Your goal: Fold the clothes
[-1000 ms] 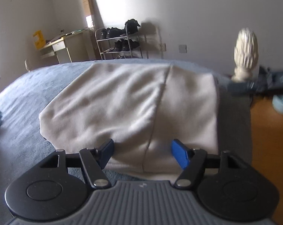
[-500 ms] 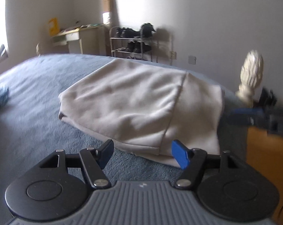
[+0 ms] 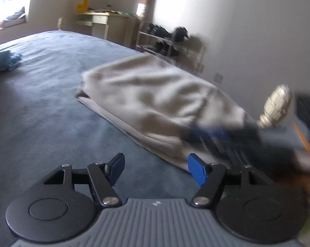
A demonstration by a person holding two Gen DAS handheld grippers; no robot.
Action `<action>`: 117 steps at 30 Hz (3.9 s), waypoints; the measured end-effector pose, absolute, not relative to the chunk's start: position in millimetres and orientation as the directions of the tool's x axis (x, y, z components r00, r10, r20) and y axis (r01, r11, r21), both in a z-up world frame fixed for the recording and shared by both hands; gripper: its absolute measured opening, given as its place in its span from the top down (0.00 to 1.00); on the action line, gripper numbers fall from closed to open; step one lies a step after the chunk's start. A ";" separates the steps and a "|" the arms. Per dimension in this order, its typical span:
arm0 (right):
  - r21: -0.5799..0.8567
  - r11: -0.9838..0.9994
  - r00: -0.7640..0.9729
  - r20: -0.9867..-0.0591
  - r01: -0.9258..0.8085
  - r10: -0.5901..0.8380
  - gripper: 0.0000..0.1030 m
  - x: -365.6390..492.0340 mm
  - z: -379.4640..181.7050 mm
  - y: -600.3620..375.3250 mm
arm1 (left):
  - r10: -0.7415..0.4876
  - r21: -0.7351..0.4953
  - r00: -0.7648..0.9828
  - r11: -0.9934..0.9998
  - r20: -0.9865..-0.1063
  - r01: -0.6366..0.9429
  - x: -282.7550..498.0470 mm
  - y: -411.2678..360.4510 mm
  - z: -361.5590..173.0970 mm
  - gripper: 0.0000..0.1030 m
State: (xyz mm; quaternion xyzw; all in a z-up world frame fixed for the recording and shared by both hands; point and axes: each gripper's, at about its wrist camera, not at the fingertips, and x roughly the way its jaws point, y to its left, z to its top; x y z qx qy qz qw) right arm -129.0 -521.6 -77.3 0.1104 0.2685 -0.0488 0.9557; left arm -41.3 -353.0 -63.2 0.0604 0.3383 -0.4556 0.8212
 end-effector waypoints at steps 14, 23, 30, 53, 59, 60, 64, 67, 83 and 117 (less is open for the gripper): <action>0.002 1.000 0.821 -0.570 0.025 -0.019 0.85 -130.2 -79.2 -488.7 | -0.598 -0.164 0.472 0.715 -0.648 0.680 58.9 -394.4 -74.7 0.32; 0.041 0.998 0.833 -0.553 0.058 -0.026 0.86 -111.8 -73.8 -492.1 | -0.590 -0.192 0.454 0.726 -0.668 0.661 71.8 -393.5 -79.7 0.31; -0.008 0.999 0.869 -0.494 0.040 -0.039 0.87 -126.1 -46.5 -480.7 | -0.604 -0.211 0.444 0.719 -0.662 0.662 73.6 -390.6 -81.1 0.31; 0.081 0.945 0.837 -0.494 0.316 -0.237 0.88 -179.8 -69.1 -533.5 | -0.637 -0.055 0.388 0.561 -0.667 0.826 -19.8 -386.2 -86.1 0.33; 0.221 0.866 0.783 -0.565 0.449 -0.262 0.85 -243.1 -86.6 -532.2 | -0.676 -0.228 0.311 0.583 -0.668 0.780 -37.6 -358.5 -66.8 0.30; 0.245 0.857 0.789 -0.557 0.453 -0.258 0.83 -251.2 -84.8 -529.0 | -0.683 -0.226 0.317 0.580 -0.658 0.782 -45.3 -356.3 -61.6 0.29; 0.242 0.854 0.804 -0.521 0.462 -0.287 0.69 -251.8 -66.1 -514.6 | -0.716 -0.224 0.328 0.559 -0.616 0.798 -76.3 -350.0 -42.8 0.14; 0.218 0.880 0.832 -0.478 0.423 -0.282 0.67 -236.1 -44.0 -511.7 | -0.729 -0.223 0.332 0.549 -0.598 0.805 -93.5 -348.4 -33.2 0.13; -0.013 0.975 0.786 -0.589 0.221 -0.186 0.68 -71.8 -57.1 -550.4 | -0.703 -0.260 0.402 0.634 -0.587 0.729 -38.3 -355.4 -59.5 0.13; -0.063 0.891 0.698 -0.597 0.450 -0.395 0.24 -212.3 -55.3 -513.7 | -0.558 -0.105 0.590 0.772 -0.583 0.627 -120.9 -377.9 -21.6 0.00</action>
